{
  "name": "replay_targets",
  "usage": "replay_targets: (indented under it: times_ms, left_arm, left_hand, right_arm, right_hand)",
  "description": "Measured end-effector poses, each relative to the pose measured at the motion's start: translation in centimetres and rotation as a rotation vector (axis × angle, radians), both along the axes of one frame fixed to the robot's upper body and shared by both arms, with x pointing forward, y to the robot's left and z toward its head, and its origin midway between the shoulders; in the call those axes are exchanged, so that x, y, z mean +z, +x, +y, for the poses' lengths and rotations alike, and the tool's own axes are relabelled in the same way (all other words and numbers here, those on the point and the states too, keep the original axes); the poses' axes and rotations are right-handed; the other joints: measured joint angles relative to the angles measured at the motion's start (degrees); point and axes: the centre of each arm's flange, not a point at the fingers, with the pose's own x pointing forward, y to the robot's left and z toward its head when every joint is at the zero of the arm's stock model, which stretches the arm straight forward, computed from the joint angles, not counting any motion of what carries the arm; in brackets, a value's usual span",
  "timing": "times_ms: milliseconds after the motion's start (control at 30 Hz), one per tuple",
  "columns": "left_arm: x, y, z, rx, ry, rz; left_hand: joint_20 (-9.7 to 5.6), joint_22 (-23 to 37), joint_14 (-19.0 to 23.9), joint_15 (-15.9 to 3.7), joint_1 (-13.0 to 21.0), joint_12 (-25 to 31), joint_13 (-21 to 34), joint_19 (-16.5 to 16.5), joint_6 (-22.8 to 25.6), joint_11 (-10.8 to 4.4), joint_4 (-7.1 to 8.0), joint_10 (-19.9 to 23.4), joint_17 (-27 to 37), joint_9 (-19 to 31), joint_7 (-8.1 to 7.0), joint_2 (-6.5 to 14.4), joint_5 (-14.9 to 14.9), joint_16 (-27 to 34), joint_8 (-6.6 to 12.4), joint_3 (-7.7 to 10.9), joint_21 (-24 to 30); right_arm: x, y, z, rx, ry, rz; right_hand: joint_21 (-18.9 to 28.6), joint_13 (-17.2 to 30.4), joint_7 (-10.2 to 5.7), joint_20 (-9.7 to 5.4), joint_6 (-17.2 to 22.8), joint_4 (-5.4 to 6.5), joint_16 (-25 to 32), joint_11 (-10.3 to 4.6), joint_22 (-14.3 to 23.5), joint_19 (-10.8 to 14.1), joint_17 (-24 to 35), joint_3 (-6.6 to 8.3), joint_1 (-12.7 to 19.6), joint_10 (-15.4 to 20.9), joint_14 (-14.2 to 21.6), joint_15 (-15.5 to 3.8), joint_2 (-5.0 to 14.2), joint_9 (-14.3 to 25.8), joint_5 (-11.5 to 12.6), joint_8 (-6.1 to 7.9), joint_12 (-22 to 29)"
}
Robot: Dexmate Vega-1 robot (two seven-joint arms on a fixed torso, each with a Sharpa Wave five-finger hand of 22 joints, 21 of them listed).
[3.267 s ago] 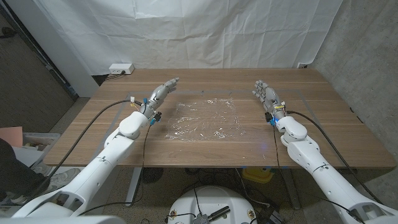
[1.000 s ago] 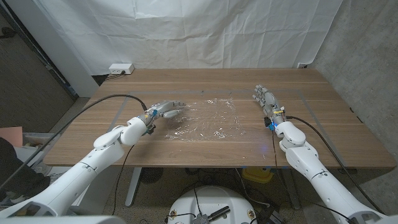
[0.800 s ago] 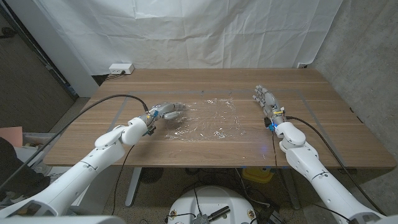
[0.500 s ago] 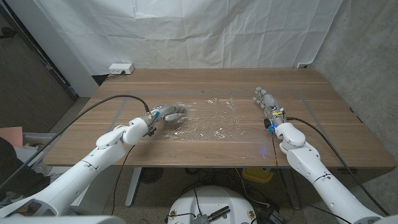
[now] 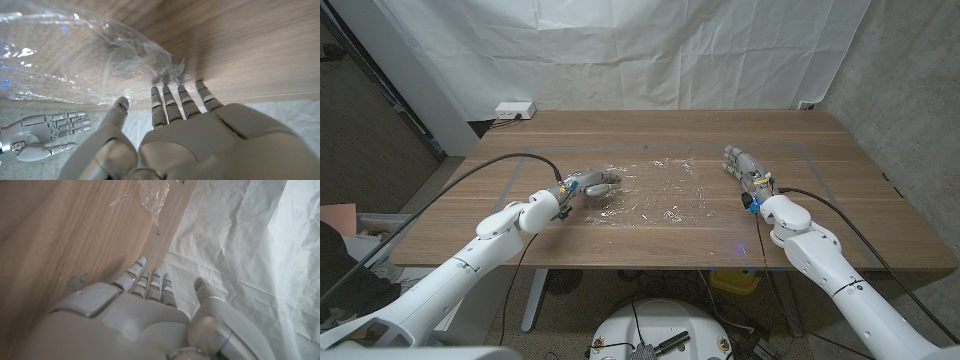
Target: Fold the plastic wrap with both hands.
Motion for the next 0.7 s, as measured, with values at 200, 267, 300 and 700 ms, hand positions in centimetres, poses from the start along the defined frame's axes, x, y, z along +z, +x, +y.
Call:
replay_targets:
  times_ms: [200, 267, 300, 700]
  left_arm:
    - [-0.1, 0.2, 0.1, 0.002, 0.000, 0.000]
    - [-0.2, 0.2, 0.1, 0.003, 0.000, 0.002]
    - [-0.2, 0.3, 0.1, 0.004, 0.000, 0.003]
    - [-0.1, 0.7, -0.1, -0.012, -0.003, -0.010]
  left_hand:
    - [-0.02, 0.01, 0.00, 0.00, 0.00, 0.00, 0.00, -0.19, -0.26, 0.00, 0.24, 0.00, 0.00, 0.00, 0.18, 0.00, 0.00, 0.00, 0.00, -0.23, -0.10]
    - [-0.02, 0.04, 0.00, 0.00, 0.00, 0.00, 0.00, -0.19, -0.53, 0.00, 0.24, 0.00, 0.00, 0.00, -0.08, 0.00, 0.00, 0.00, 0.00, -0.23, -0.10]
    - [-0.02, 0.06, 0.00, 0.00, 0.00, 0.00, 0.00, -0.19, -0.53, 0.00, 0.24, 0.00, 0.00, 0.00, -0.08, 0.00, 0.00, 0.00, 0.00, -0.23, -0.10]
    - [-0.02, 0.13, 0.01, 0.00, -0.68, 0.00, 0.01, -0.19, -0.71, 0.01, 0.48, 0.01, 0.00, 0.00, 0.10, 0.67, 0.24, 0.01, 0.00, -0.47, -0.29]
  right_arm:
    - [0.0, -0.4, 0.3, 0.008, -0.030, 0.063]
    - [-0.8, -0.1, 0.4, 0.017, -0.032, 0.113]
    - [-0.9, -0.1, 0.4, 0.019, -0.032, 0.120]
    - [1.7, -1.9, 1.7, 0.086, -0.097, 0.160]
  right_hand:
    - [0.65, 0.00, 0.50, 1.18, 1.42, 0.00, 0.55, 0.65, 0.00, 2.04, 0.28, 0.00, 0.15, 1.42, 1.92, 0.78, 0.14, 0.00, -0.22, 0.21, 0.31]
    - [0.81, 0.00, 0.73, 1.82, 1.65, 0.00, 0.60, 0.90, 0.00, 2.99, 0.28, 0.00, 0.15, 1.67, 2.45, 1.30, 0.14, 0.00, -0.21, 0.21, 0.31]
    - [0.81, 0.00, 0.92, 2.11, 1.85, 0.00, 0.60, 0.90, 0.00, 3.47, 0.34, 0.00, 0.16, 1.67, 2.63, 1.48, 0.16, 0.00, -0.21, 0.21, 0.31]
    - [1.27, 0.30, 3.20, 3.17, 7.01, 0.00, 0.99, 3.62, 0.00, 5.99, 0.80, 0.00, 0.93, 6.26, 4.92, 3.52, -0.04, 0.29, -0.43, 1.33, 1.80]
